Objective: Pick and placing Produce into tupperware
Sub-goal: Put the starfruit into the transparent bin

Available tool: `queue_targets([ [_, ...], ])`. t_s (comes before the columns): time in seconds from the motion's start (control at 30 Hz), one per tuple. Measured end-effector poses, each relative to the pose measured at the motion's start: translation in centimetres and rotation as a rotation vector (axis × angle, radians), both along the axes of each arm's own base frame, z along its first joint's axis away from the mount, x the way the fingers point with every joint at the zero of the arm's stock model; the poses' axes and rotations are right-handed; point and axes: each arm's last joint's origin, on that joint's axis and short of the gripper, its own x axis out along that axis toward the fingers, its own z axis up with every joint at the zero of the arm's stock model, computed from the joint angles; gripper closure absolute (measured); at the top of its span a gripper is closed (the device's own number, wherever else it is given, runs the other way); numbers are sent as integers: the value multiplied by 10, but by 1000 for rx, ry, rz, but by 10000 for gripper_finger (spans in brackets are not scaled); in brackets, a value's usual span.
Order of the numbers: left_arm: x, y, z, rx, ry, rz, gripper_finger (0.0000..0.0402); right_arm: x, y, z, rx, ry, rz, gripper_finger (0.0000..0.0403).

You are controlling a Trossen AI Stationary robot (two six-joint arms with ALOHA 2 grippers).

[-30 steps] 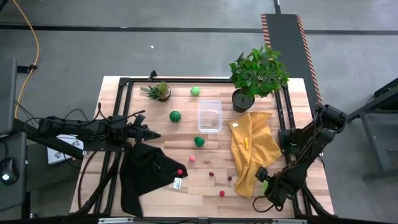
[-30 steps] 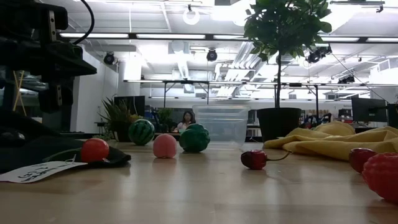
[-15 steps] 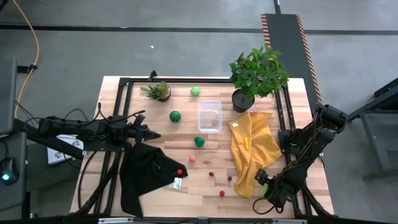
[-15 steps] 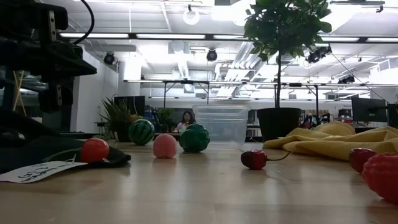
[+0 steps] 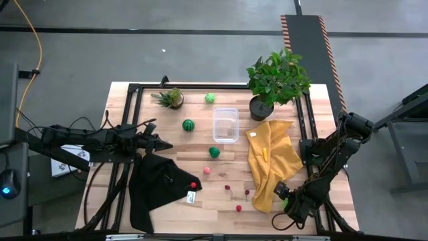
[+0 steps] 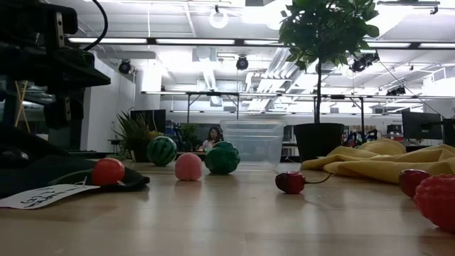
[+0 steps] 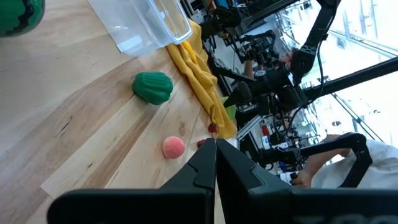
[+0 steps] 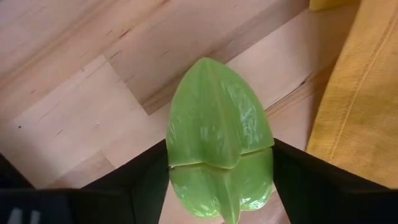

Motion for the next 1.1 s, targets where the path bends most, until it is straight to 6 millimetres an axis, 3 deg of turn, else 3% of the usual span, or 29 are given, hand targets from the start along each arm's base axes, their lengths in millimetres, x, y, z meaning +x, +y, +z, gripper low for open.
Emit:
queue_targets([
  [0.63, 0, 0, 0, 0, 0, 0, 401, 2, 3, 8, -3, 4, -7, 175],
  [0.87, 0, 0, 0, 0, 0, 0, 401, 8, 13, 29, 25, 0, -24, 175],
  [1.1, 0, 0, 0, 0, 0, 0, 401, 18, 26, 61, 89, -37, -33, 175],
])
